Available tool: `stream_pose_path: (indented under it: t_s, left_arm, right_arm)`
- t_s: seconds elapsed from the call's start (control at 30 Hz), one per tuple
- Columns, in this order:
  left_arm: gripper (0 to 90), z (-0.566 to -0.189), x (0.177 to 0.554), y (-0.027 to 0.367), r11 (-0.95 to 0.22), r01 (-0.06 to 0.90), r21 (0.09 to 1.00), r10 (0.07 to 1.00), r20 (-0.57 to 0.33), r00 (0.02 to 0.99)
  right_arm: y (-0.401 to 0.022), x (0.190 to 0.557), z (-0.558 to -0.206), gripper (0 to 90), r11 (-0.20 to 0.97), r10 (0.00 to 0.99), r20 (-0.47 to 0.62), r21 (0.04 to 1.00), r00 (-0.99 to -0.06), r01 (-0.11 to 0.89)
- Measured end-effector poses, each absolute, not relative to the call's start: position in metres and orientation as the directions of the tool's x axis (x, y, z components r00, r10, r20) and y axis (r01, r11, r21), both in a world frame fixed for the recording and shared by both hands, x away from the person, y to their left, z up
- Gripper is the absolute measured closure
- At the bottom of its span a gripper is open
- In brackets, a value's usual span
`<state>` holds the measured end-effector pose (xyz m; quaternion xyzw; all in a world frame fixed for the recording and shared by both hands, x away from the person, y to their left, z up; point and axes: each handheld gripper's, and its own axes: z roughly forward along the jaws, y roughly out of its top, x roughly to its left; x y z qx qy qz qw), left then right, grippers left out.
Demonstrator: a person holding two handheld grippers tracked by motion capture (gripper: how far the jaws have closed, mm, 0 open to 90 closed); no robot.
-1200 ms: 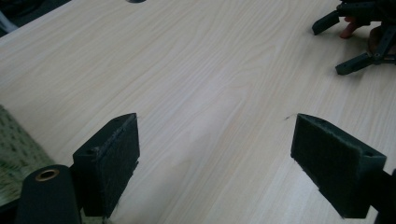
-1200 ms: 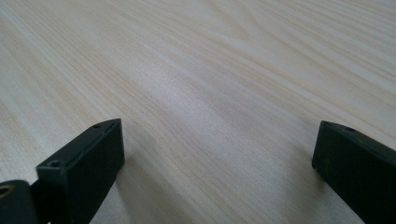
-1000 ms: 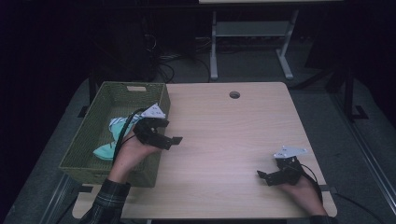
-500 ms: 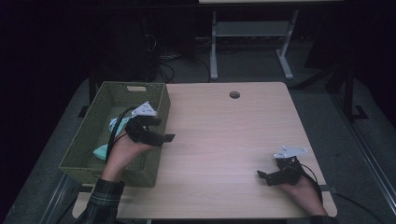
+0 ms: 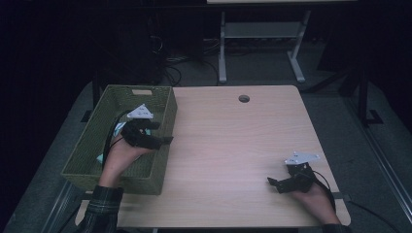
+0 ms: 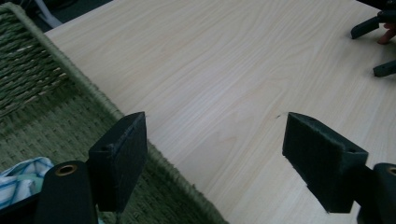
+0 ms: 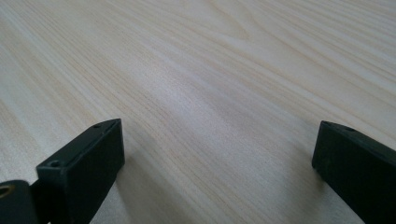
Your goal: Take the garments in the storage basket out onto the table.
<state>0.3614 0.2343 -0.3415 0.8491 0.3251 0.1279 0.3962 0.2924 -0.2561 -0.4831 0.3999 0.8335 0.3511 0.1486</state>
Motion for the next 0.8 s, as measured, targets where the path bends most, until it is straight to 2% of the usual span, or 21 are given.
stream_pose_path:
  t_s: [0.5,0.8]
  left_arm:
    - [23.9,-0.343,0.367,0.261,-0.457,0.472,0.754,0.703,-0.019,0.711]
    - [29.3,-0.347,0.370,0.277,-0.446,0.486,0.751,0.727,-0.013,0.686]
  right_arm:
    - [-0.256,0.292,-0.483,2.1,0.434,0.771,0.033,0.704,-0.636,0.562]
    - [-0.256,0.292,-0.483,2.1,0.434,0.771,0.032,0.704,-0.637,0.562]
